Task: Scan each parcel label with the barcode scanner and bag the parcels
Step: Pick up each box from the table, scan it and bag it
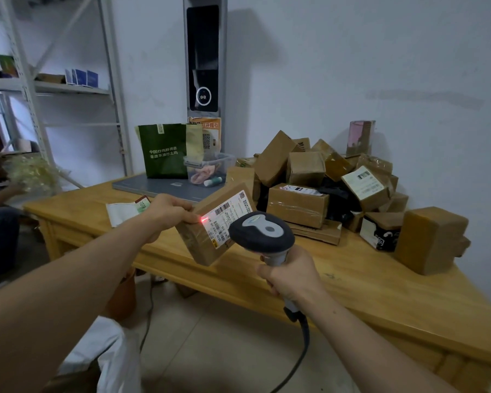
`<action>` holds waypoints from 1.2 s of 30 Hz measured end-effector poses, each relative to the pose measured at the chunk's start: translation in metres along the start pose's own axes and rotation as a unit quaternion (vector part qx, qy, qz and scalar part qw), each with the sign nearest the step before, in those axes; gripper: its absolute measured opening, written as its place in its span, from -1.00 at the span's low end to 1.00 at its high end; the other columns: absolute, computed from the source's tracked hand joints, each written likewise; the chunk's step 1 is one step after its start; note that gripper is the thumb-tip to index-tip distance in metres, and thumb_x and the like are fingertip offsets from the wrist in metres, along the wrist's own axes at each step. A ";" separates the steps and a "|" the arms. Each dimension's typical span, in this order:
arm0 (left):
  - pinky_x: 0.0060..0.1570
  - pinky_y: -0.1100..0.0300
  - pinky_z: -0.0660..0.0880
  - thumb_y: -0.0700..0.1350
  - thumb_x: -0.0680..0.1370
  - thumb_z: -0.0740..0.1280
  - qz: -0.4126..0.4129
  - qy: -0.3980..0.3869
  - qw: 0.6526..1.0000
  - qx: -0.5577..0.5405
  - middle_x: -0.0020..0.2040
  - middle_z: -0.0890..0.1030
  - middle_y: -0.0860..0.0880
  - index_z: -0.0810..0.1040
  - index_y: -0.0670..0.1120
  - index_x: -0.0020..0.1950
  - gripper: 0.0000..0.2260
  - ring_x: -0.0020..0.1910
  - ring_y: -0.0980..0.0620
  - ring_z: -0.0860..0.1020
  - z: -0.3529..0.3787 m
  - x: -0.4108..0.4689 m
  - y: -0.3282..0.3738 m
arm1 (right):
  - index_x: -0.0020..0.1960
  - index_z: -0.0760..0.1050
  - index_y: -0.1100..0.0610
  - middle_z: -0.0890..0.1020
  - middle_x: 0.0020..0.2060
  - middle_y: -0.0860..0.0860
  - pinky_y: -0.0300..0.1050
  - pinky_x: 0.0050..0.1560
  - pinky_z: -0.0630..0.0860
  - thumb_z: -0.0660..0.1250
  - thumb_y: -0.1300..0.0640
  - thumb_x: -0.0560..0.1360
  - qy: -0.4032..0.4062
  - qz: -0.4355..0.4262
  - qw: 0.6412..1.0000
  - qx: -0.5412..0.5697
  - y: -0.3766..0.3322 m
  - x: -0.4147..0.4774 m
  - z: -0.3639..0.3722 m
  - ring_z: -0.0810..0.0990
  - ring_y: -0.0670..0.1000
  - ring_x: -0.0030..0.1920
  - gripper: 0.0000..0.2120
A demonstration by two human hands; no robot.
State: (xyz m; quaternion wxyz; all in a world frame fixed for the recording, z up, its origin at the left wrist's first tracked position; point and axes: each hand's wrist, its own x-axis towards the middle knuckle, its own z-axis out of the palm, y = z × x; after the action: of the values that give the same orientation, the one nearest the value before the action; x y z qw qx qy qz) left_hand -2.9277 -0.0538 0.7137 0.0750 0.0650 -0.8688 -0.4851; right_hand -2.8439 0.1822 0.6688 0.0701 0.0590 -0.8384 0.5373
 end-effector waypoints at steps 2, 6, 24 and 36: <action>0.07 0.10 0.37 -0.21 0.44 0.47 0.000 0.005 1.000 -0.003 0.01 0.56 -0.04 0.55 -0.17 0.29 -0.58 0.06 -0.01 0.45 -0.001 0.000 -0.001 | -0.20 0.47 0.04 0.54 -0.38 -0.01 -0.10 -0.27 0.49 0.44 0.26 0.37 -0.001 0.000 1.000 0.001 -0.001 0.000 0.002 0.50 -0.01 -0.35 -0.82; 0.08 0.10 0.39 -0.20 0.43 0.47 -0.001 0.008 1.000 -0.009 0.04 0.57 -0.06 0.56 -0.17 0.28 -0.59 0.08 -0.02 0.46 -0.002 0.000 -0.005 | -0.14 0.47 0.04 0.56 -0.33 -0.02 -0.09 -0.23 0.54 0.46 0.24 0.37 -0.009 0.001 1.000 0.004 -0.002 0.002 0.006 0.52 -0.02 -0.31 -0.80; -0.10 0.06 0.50 0.07 0.47 0.42 -0.297 0.187 0.934 -0.070 -0.05 0.51 -0.21 0.36 -0.18 0.13 -0.57 -0.09 -0.14 0.52 -0.150 -0.117 -0.199 | -0.17 0.50 0.21 0.50 -0.46 0.06 -0.16 -0.42 0.49 0.40 0.32 0.43 -0.224 0.195 0.947 0.123 0.006 -0.034 0.152 0.46 -0.03 -0.51 -0.91; 0.05 0.09 0.38 -0.08 0.56 0.36 -0.391 0.133 0.909 0.052 0.11 0.45 -0.20 0.42 -0.27 0.32 -0.59 0.04 -0.12 0.42 -0.112 -0.128 -0.282 | -0.23 0.47 0.26 0.47 -0.45 0.11 -0.11 -0.44 0.44 0.41 0.35 0.43 -0.226 0.249 0.933 0.127 0.013 -0.032 0.194 0.41 0.02 -0.51 -0.87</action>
State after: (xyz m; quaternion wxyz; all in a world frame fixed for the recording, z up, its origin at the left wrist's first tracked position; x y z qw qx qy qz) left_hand -2.7689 -0.2701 0.5223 -0.0088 0.4669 -0.7800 -0.4166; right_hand -2.8253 0.0121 0.5711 -0.2659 -0.0236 -0.7448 0.6116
